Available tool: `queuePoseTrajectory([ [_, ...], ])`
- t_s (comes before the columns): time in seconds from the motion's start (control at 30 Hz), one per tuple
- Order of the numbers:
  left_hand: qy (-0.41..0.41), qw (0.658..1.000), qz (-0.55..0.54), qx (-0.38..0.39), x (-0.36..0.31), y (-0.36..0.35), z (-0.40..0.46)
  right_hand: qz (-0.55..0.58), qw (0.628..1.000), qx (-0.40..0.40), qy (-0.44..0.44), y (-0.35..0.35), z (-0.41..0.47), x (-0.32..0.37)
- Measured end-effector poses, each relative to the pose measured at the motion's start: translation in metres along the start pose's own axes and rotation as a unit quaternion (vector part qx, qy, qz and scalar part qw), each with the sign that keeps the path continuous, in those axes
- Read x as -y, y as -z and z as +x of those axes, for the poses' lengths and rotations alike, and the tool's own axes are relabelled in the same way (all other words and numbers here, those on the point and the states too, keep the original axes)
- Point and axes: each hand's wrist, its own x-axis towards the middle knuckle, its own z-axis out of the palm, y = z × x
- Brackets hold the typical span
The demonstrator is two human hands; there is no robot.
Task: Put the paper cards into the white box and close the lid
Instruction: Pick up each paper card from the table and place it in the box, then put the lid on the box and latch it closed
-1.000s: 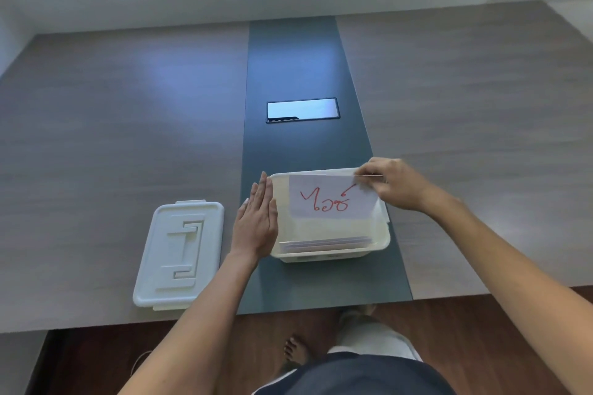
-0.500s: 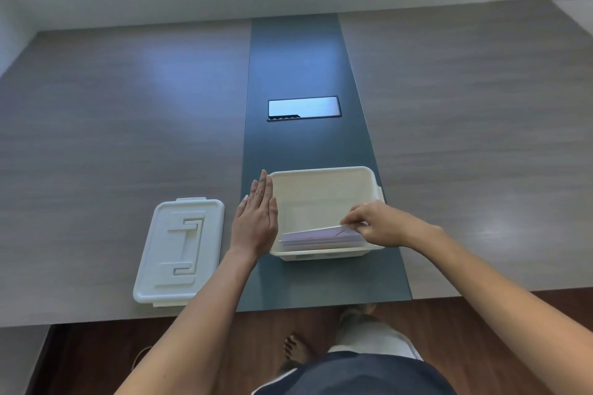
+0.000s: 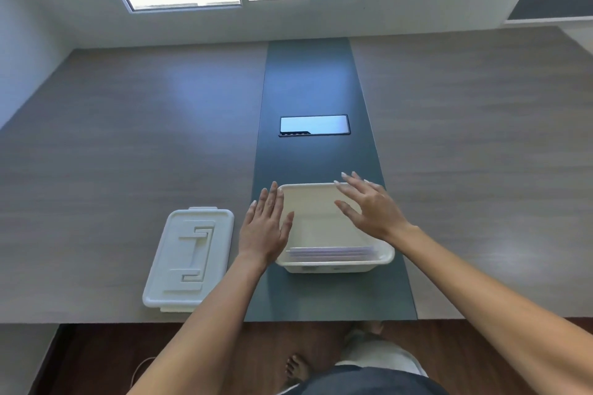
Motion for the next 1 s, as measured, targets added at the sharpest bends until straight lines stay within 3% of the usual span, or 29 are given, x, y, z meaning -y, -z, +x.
queuePoseTrajectory([
  [0.27, 0.033, 0.998, 0.044, 0.000, 0.008, 0.019, -0.003, -0.081, 0.994, 0.069, -0.008, -0.012, 0.045, 0.012],
  [0.6, 0.173, 0.984, 0.022, -0.030, 0.083, 0.040, -0.052, -0.071, 0.987, 0.133, 0.058, -0.046, 0.111, 0.084],
  [1.0, 0.402, 0.914, -0.042, 0.021, 0.150, 0.014, -0.156, -0.095, 0.950, 0.256, 0.152, -0.124, 0.172, 0.186],
])
